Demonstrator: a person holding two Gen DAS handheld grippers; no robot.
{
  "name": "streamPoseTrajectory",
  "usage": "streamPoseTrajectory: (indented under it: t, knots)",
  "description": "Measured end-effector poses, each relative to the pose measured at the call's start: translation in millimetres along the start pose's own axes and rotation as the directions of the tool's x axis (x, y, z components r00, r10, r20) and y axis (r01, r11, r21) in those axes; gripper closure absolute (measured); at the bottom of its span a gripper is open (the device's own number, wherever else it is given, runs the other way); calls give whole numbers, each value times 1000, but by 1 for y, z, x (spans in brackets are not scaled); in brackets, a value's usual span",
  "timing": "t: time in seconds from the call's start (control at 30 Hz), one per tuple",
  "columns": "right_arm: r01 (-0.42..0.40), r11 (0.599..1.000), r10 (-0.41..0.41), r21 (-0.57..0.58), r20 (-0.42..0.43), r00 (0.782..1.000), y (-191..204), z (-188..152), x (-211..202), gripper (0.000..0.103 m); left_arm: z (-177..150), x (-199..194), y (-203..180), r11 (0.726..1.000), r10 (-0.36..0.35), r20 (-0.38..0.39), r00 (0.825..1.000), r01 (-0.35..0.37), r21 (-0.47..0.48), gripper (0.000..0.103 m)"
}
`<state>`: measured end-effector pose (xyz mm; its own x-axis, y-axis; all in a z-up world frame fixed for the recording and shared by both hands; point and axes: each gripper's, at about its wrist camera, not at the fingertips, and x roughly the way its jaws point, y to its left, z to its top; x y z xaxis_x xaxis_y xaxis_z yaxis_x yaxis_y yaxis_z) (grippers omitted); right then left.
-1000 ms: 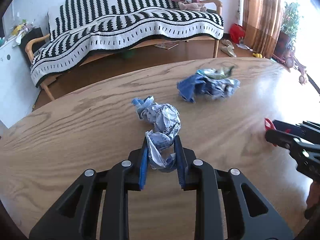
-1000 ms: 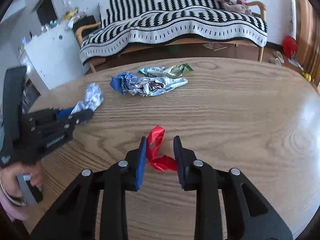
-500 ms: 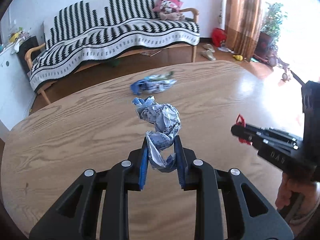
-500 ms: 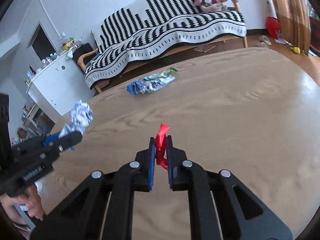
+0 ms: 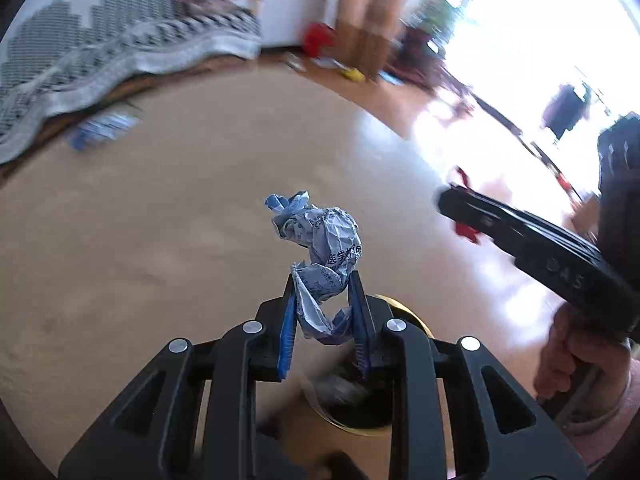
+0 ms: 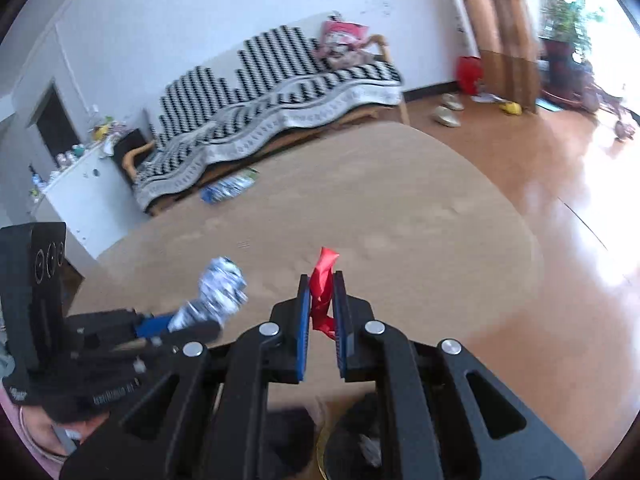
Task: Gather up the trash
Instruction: 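Carry the blue-white wrapper and red wrapper over the bin and release both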
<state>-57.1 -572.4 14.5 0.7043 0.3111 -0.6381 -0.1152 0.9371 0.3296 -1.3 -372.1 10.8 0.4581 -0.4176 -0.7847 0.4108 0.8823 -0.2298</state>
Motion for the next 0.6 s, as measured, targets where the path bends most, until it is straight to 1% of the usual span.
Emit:
streamPoseTrajectory:
  t: [0.03, 0.07, 0.1, 0.2, 0.23, 0.27, 0.3, 0.37, 0.47, 0.53, 0.6]
  knots:
    - [12, 999, -12, 41, -16, 1000, -14, -15, -1, 92, -9, 11, -13, 999, -31, -41, 999, 32, 12, 79]
    - [20, 997, -18, 75, -35, 999, -26, -28, 0, 92, -24, 27, -28, 998, -60, -96, 994, 63, 29, 79]
    - [32, 991, -21, 127, -82, 996, -43, -48, 6, 92, -33, 37, -36, 996, -72, -130, 989, 78, 40, 79]
    - [47, 976, -4, 215, -193, 981, -68, -94, 28, 92, -61, 67, -47, 994, -77, -218, 973, 91, 58, 79]
    - [53, 972, -1, 231, -219, 976, -73, -105, 34, 92, -67, 74, -45, 995, -77, -240, 968, 90, 46, 79]
    - [55, 968, 5, 246, -236, 972, -77, -113, 38, 92, -73, 82, -43, 995, -83, -274, 958, 93, 22, 79]
    - [52, 962, 17, 269, -249, 968, -82, -121, 41, 92, -74, 83, -43, 995, -92, -281, 955, 101, 19, 79]
    - [59, 956, 18, 288, -261, 965, -90, -130, 42, 92, -73, 81, -45, 994, -78, -267, 961, 96, 58, 80]
    - [68, 950, 15, 304, -264, 964, -94, -136, 39, 92, -78, 82, -52, 990, -70, -269, 961, 100, 100, 80]
    - [72, 950, 11, 305, -264, 965, -95, -132, 38, 92, -77, 82, -60, 985, -80, -264, 961, 117, 126, 79]
    - [76, 948, 8, 310, -260, 965, -95, -128, 39, 92, -76, 82, -63, 984, -94, -262, 960, 130, 124, 79]
